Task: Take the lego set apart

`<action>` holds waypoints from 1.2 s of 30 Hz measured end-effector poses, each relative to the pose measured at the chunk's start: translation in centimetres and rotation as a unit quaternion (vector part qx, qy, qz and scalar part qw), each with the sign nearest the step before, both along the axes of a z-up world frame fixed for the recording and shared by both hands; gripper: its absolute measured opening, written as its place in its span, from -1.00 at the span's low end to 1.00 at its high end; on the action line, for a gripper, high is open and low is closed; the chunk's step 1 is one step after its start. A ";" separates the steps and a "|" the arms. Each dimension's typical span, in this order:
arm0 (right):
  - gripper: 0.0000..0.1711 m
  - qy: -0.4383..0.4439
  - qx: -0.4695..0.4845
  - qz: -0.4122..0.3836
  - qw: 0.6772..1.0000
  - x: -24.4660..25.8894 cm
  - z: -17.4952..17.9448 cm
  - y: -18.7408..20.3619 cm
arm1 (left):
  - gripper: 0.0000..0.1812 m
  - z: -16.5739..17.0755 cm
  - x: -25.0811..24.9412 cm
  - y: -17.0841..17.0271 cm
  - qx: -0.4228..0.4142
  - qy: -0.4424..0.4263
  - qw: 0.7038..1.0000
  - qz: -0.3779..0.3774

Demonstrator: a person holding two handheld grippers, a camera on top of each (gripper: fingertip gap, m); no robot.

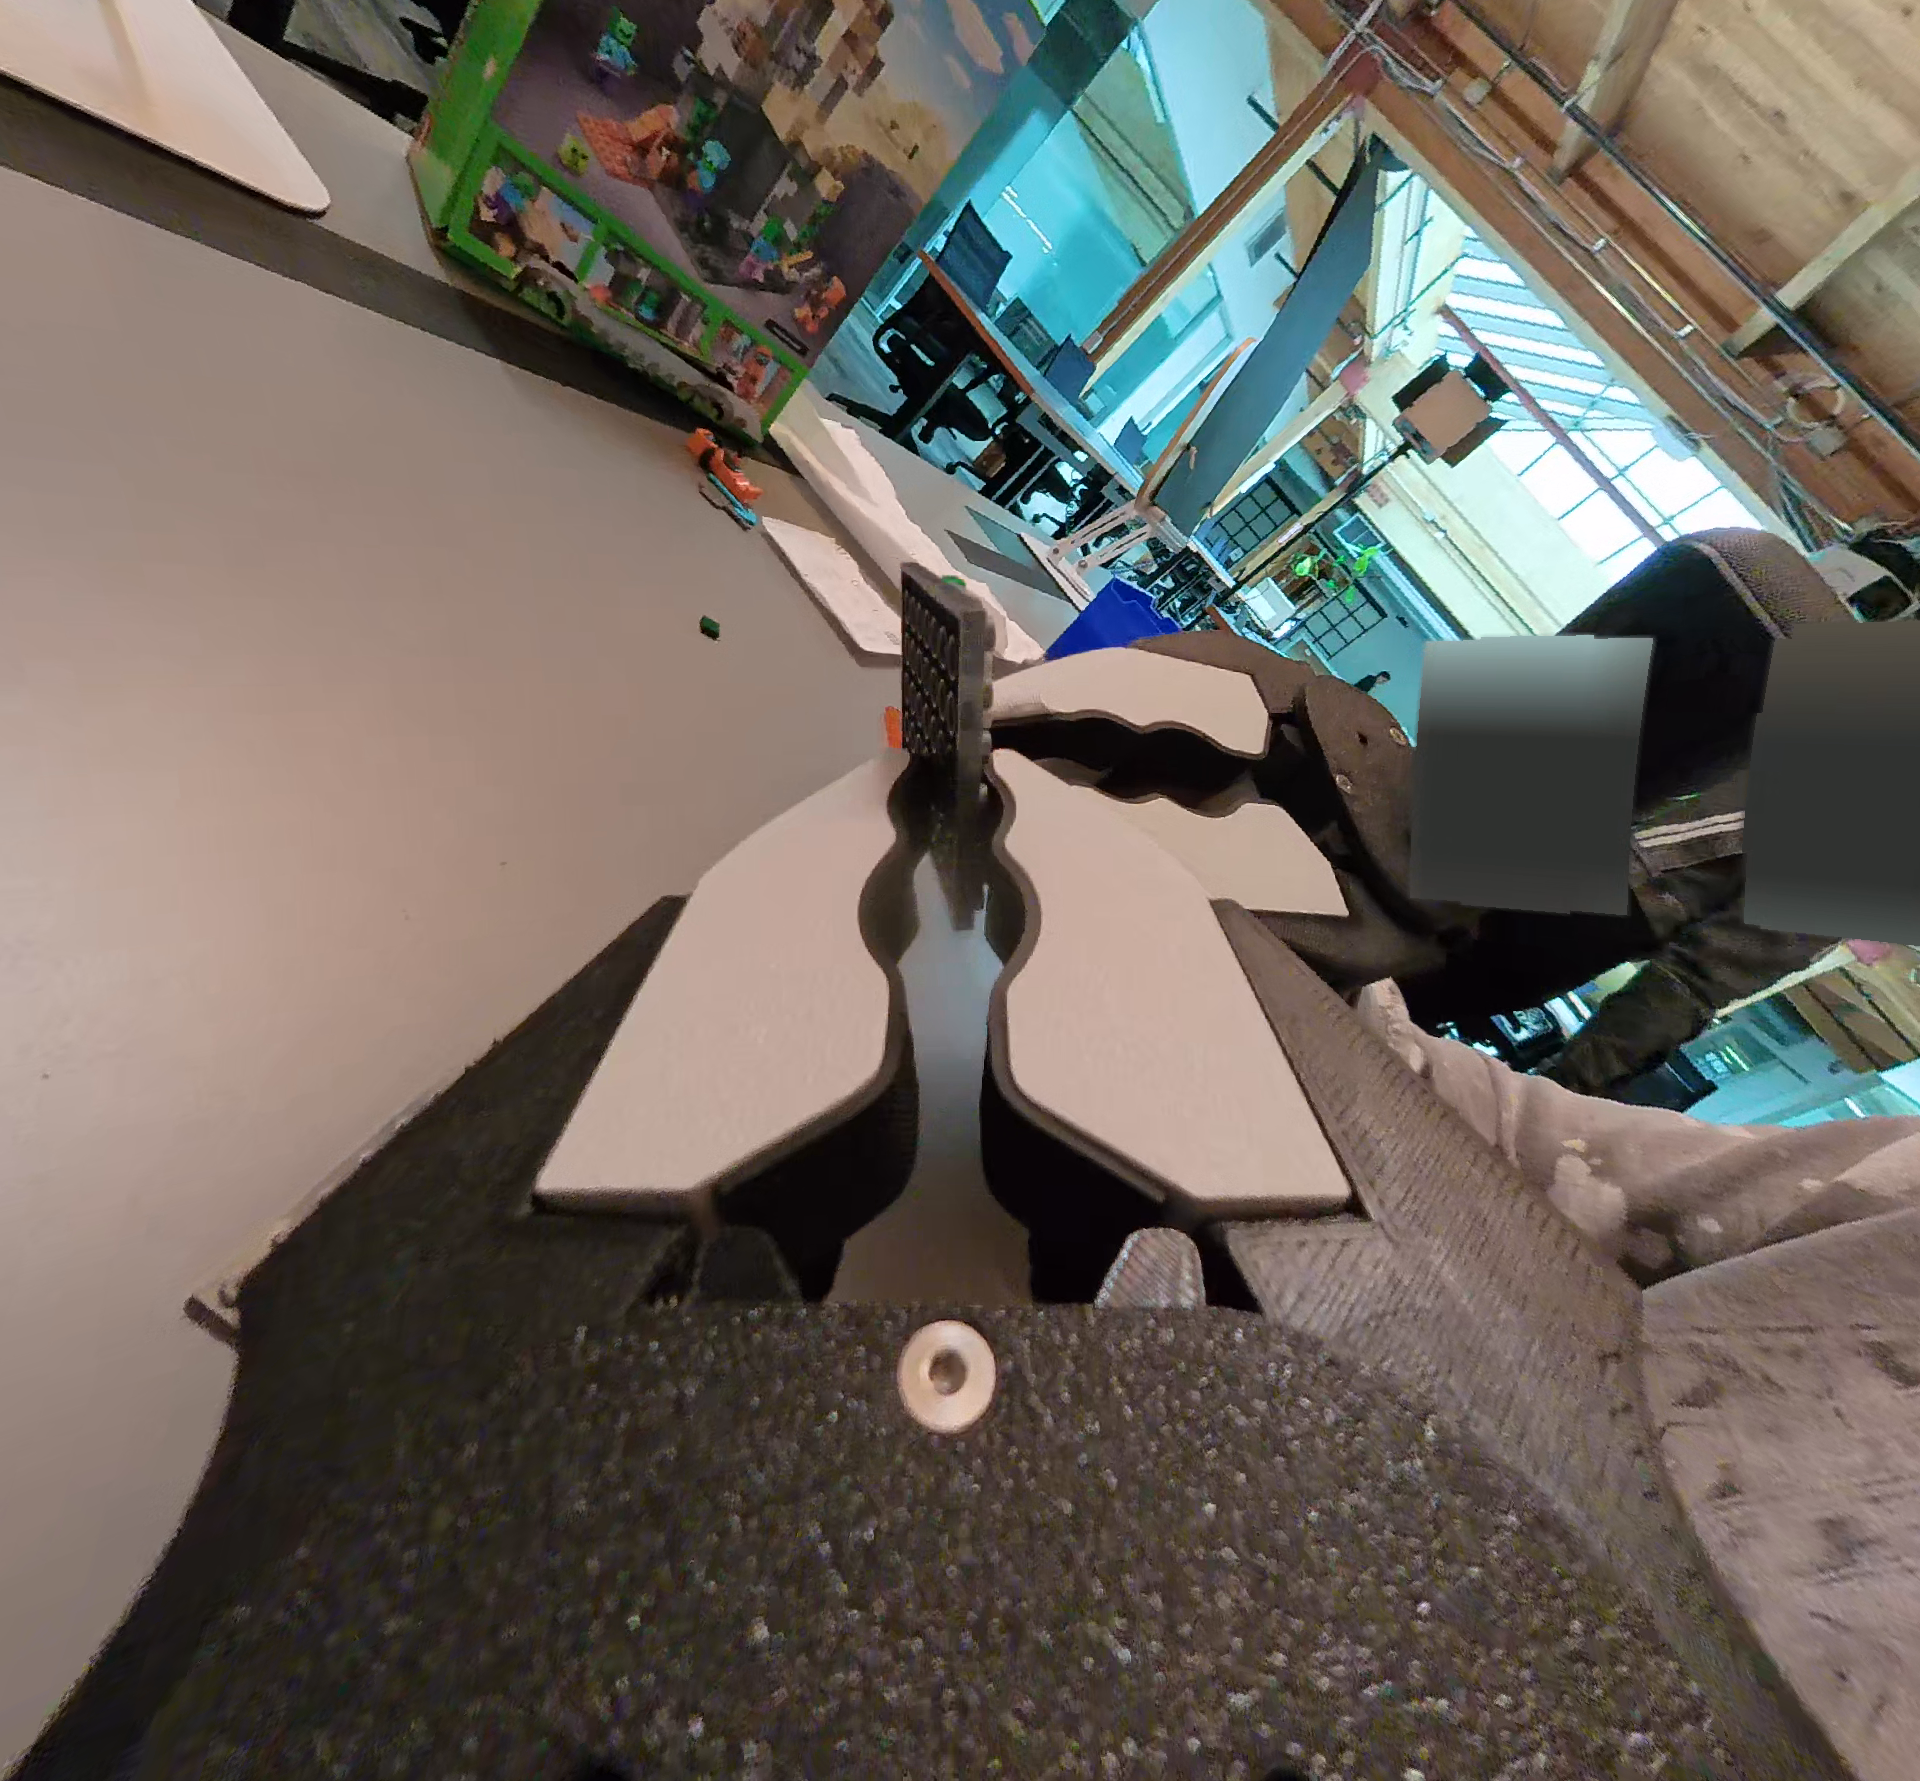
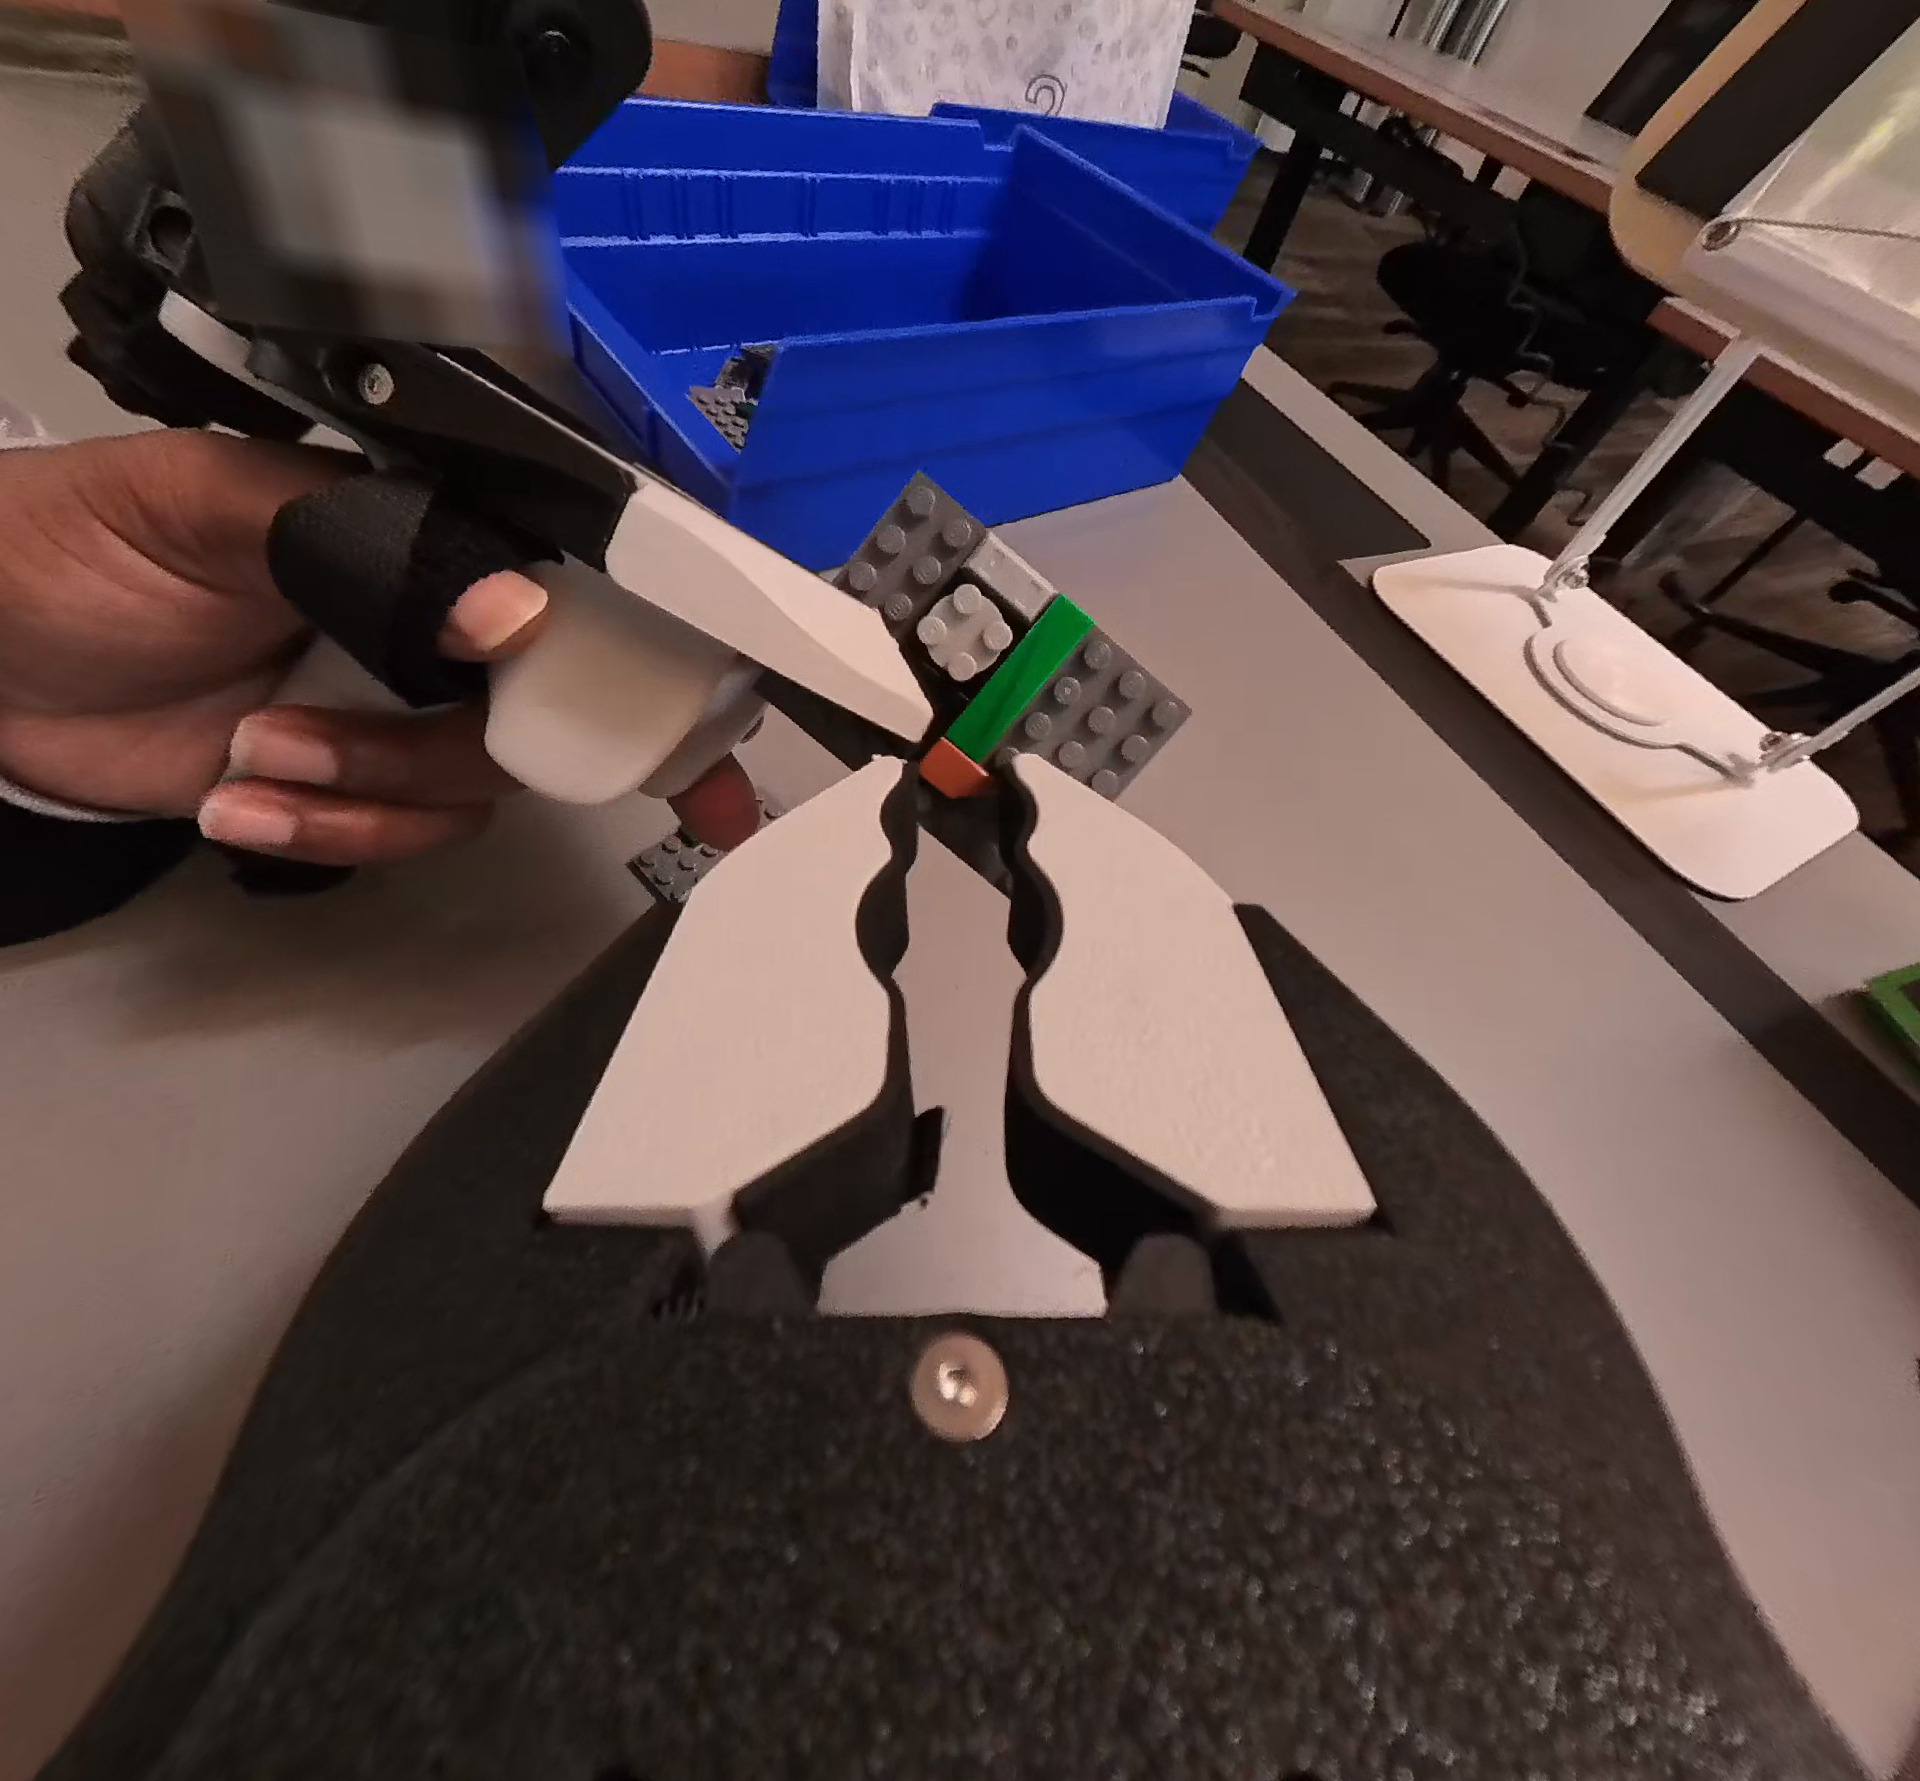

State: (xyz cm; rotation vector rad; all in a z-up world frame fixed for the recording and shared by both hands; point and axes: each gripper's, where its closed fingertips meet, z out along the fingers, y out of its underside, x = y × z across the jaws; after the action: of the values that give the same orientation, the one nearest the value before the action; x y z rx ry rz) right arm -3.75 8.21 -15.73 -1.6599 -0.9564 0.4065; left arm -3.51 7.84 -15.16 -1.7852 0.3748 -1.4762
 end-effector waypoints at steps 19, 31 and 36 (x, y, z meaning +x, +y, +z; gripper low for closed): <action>-0.55 0.196 -0.085 -0.011 0.977 1.4 1.2 1.6 | -0.93 1.9 -0.8 1.2 0.031 -0.057 0.997 0.029; -0.95 0.261 -0.294 0.258 0.883 1.5 3.1 -2.8 | -0.84 3.5 0.4 -2.2 0.126 -0.063 0.986 -0.089; -0.95 0.096 -0.309 0.317 0.892 3.4 1.1 -5.5 | -0.75 1.1 1.7 -4.7 0.199 0.081 0.954 -0.211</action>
State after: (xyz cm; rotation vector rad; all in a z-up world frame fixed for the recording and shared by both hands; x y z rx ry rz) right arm -0.35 2.75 -14.68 -1.7688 -1.2897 1.4142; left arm -1.76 3.13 -14.10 -1.5565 1.1139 -1.4043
